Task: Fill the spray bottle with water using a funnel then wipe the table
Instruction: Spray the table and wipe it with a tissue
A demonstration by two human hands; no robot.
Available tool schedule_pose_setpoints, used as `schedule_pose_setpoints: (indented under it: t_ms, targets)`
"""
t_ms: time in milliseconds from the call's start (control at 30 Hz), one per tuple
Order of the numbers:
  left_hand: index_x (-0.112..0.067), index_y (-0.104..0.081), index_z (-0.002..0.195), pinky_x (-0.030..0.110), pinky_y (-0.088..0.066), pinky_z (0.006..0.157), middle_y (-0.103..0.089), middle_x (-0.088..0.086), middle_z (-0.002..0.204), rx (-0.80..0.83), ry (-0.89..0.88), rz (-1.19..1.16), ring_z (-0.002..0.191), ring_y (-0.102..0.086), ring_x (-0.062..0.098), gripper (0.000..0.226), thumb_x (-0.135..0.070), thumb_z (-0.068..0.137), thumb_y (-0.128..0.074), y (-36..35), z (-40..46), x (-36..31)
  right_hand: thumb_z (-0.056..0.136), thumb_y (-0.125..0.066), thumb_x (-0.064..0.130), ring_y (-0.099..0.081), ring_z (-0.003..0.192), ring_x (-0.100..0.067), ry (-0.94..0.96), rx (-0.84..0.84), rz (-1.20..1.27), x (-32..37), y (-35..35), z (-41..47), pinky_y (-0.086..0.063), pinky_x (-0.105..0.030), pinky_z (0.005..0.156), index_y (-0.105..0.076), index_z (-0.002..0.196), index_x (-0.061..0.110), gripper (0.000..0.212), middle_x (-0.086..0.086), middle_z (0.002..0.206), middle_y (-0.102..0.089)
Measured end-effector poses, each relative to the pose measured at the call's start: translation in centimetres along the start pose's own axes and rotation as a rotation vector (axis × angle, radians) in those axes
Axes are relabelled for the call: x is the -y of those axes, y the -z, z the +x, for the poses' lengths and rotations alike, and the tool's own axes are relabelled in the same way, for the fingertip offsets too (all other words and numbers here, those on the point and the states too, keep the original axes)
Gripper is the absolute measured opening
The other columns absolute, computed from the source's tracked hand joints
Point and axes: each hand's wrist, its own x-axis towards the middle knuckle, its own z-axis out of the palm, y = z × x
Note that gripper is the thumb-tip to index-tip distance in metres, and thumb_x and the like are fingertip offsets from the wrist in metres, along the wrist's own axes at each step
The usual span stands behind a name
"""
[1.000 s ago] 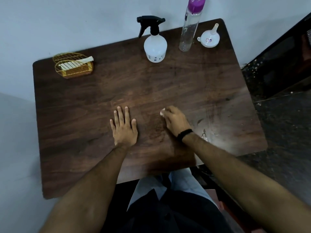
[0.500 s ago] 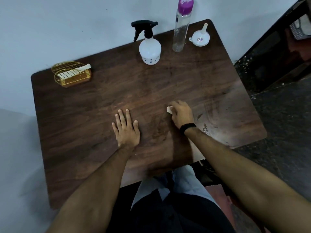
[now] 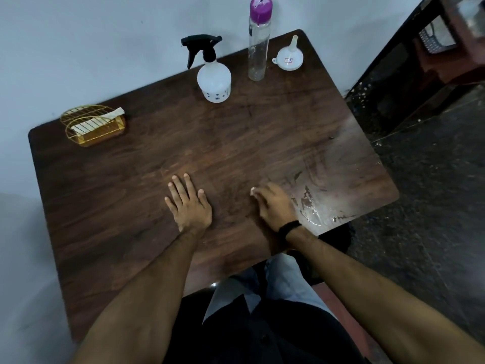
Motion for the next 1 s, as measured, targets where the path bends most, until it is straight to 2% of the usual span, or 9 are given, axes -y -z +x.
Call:
schedule_pose_setpoints:
  t_ms: [100,200,300,434,600,700,767,900,1000]
  targets:
    - [-0.013,-0.016,0.158,0.06,-0.012,0.117,-0.011,0.016,0.164,-0.013,-0.005,0.0,0.151,-0.013,0.036,0.061,-0.04,0.103,-0.023,-0.3,0.0,0.1,0.095,-0.054,0.014,-0.057,0.094,-0.029,-0.244,-0.166,-0.037,-3.6,2.7,0.9,-0.046,-0.033,0.083,-0.066,0.112,0.009,0.021,-0.011,0.105,-0.062]
    - [-0.013,-0.017,0.158,0.06,-0.013,0.117,-0.011,0.017,0.164,-0.019,-0.01,-0.009,0.151,-0.013,0.036,0.061,-0.038,0.103,-0.026,-0.3,0.0,0.0,0.095,-0.056,0.017,-0.057,0.087,-0.031,-0.31,-0.216,-0.087,-4.5,2.3,0.3,-0.051,-0.04,0.074,-0.069,0.109,0.009,0.021,-0.013,0.098,-0.061]
    - [-0.013,-0.018,0.158,0.06,-0.013,0.117,-0.012,0.017,0.164,-0.024,0.001,-0.017,0.151,-0.014,0.036,0.061,-0.038,0.102,-0.028,-0.3,0.0,0.0,0.087,-0.065,0.005,-0.059,0.083,-0.031,-0.218,-0.185,-0.081,-1.5,-0.5,-1.6,-0.051,-0.035,0.071,-0.071,0.1,0.01,0.015,-0.013,0.098,-0.063]
    - [-0.012,-0.018,0.157,0.061,-0.014,0.116,-0.013,0.017,0.164,-0.006,-0.015,-0.018,0.151,-0.014,0.036,0.063,-0.04,0.101,-0.024,-0.3,0.1,0.2,0.078,-0.063,-0.007,-0.056,0.083,-0.03,0.013,0.04,0.017,3.8,-3.7,-3.6,-0.052,-0.036,0.068,-0.068,0.1,0.009,0.028,-0.011,0.096,-0.061]
    - [-0.012,-0.02,0.157,0.063,-0.017,0.115,-0.016,0.019,0.163,-0.014,-0.036,-0.017,0.149,-0.018,0.038,0.063,-0.041,0.101,-0.025,-0.3,0.2,0.5,0.09,-0.056,0.005,-0.057,0.091,-0.024,-0.289,-0.236,0.146,1.2,-0.4,-2.6,-0.044,-0.027,0.084,-0.068,0.099,0.013,0.017,-0.006,0.099,-0.061]
    - [-0.013,-0.018,0.157,0.062,-0.016,0.116,-0.014,0.018,0.163,-0.03,-0.023,-0.013,0.15,-0.016,0.037,0.061,-0.039,0.103,-0.03,-0.6,0.2,0.4,0.094,-0.046,0.022,-0.057,0.087,-0.026,-0.5,-0.421,0.061,-4.1,3.7,-2.4,-0.045,-0.03,0.08,-0.069,0.103,0.015,0.026,-0.011,0.1,-0.058]
    - [-0.013,-0.018,0.158,0.061,-0.014,0.116,-0.014,0.018,0.163,-0.032,-0.021,-0.016,0.15,-0.015,0.036,0.061,-0.037,0.104,-0.032,-0.5,0.1,0.4,0.091,-0.049,0.016,-0.053,0.086,-0.025,-0.564,-0.412,-0.026,-6.3,5.1,-3.3,-0.047,-0.034,0.075,-0.07,0.104,0.014,0.025,-0.013,0.098,-0.055]
    - [-0.013,-0.015,0.158,0.06,-0.012,0.117,-0.011,0.017,0.164,-0.029,-0.01,-0.026,0.151,-0.013,0.035,0.061,-0.036,0.104,-0.034,-0.6,0.0,0.2,0.086,-0.054,0.006,-0.05,0.093,-0.025,-0.464,-0.333,-0.054,-5.4,3.3,-4.9,-0.046,-0.034,0.079,-0.071,0.101,0.01,0.023,-0.015,0.1,-0.057]
    - [-0.013,-0.016,0.158,0.06,-0.013,0.117,-0.012,0.017,0.164,-0.028,-0.012,-0.026,0.151,-0.014,0.036,0.061,-0.037,0.104,-0.031,-0.6,0.0,0.2,0.088,-0.059,0.015,-0.053,0.093,-0.028,-0.293,-0.201,-0.044,-1.3,0.0,-5.3,-0.048,-0.037,0.082,-0.07,0.102,0.011,0.017,-0.013,0.101,-0.06]
